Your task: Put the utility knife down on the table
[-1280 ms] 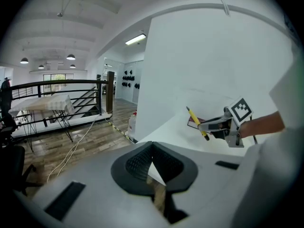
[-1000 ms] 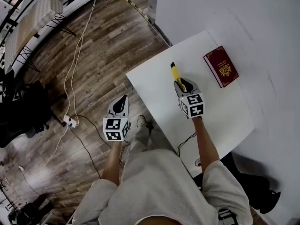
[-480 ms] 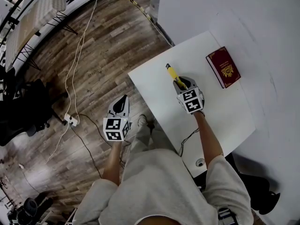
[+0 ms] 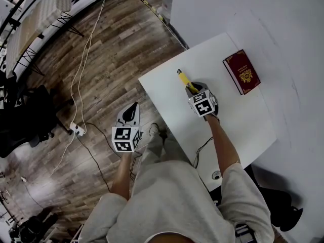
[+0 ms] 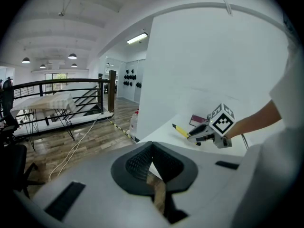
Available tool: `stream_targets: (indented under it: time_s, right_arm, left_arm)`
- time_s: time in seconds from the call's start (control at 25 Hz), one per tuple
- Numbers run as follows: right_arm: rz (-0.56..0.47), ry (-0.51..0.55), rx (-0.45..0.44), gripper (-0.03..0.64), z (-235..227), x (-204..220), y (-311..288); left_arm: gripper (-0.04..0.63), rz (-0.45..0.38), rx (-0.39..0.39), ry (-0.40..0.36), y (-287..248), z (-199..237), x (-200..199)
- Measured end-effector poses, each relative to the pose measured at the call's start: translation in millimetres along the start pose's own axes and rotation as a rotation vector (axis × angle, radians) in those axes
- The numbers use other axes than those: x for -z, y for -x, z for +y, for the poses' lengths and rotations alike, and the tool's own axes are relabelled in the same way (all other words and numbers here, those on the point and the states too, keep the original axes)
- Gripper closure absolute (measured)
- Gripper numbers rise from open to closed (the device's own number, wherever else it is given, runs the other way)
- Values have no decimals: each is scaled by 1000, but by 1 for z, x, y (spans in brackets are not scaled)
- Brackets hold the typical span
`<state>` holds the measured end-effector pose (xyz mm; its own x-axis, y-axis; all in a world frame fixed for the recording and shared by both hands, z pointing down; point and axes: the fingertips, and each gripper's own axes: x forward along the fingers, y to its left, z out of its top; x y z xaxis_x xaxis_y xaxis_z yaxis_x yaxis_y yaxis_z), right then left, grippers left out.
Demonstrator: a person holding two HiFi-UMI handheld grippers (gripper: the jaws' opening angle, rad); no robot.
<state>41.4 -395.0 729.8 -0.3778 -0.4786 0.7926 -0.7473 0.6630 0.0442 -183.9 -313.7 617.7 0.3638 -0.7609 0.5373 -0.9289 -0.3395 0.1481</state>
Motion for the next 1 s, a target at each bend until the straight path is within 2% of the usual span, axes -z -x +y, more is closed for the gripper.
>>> stream_targets:
  time_s: [0.32,1.0]
  right_arm:
    - [79,-21,-25,505,4,21,-17]
    - [118,-29,-52,505,3,27,-31]
  left_arm:
    - [589,2,-5,-4,2,1,0]
    - [589,4,-10,1,3,2,3]
